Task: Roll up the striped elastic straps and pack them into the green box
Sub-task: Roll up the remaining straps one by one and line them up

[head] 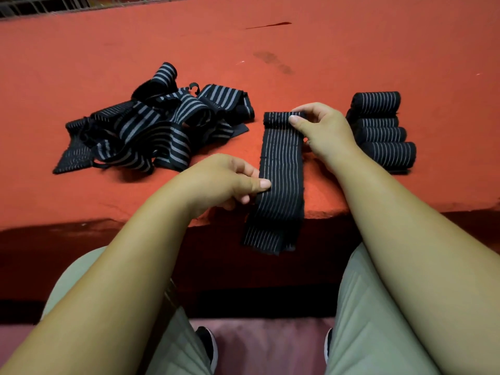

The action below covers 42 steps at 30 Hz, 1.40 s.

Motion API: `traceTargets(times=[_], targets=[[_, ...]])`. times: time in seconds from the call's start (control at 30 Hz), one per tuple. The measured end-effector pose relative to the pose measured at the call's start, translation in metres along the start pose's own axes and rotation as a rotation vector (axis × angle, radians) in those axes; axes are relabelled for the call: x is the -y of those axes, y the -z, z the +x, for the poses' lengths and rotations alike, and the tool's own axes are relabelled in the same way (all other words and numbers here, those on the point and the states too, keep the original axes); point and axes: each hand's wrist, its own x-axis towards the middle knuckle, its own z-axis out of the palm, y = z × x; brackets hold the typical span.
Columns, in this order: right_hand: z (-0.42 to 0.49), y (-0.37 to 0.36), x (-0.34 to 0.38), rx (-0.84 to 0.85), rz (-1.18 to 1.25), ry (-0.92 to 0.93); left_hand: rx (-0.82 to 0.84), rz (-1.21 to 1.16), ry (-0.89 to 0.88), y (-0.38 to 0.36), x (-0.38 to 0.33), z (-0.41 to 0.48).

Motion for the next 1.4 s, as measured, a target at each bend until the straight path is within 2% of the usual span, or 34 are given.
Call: traceTargets(times=[0.17,0.3,0.53,0.6,0.67,0.8,0.97,1.23,1.4], targets=[[0.003,0.0,-0.001,0.005,-0.055,0.002,-0.043,0.08,0.056,-0.005,0.009,0.007],[0.005,0.002,0.0,0.008,-0.074,0.021,-0.075,0.217,0.019,-0.009,0.007,0.016],[0.004,0.003,0.003,0.024,-0.064,0.036,-0.03,0.439,0.005,-0.004,-0.002,0.028],[0.005,0.004,0.003,0.036,-0.04,0.043,-0.051,0.394,0.002,0.002,-0.003,0.033],[0.004,0.004,0.004,0.049,-0.014,0.043,-0.148,0.31,-0.033,0.008,-0.003,0.043],[0.004,0.005,0.007,0.053,0.047,0.048,-0.338,-0.07,-0.135,0.011,-0.005,0.073],[-0.001,0.004,0.01,0.094,0.118,0.06,-0.292,-0.398,-0.351,0.01,-0.021,0.101],[-0.001,0.006,0.013,0.151,0.081,0.062,-0.325,-0.437,-0.484,0.011,-0.014,0.114],[-0.003,0.003,0.016,0.161,0.105,0.089,-0.285,-0.522,-0.418,0.01,-0.015,0.108]])
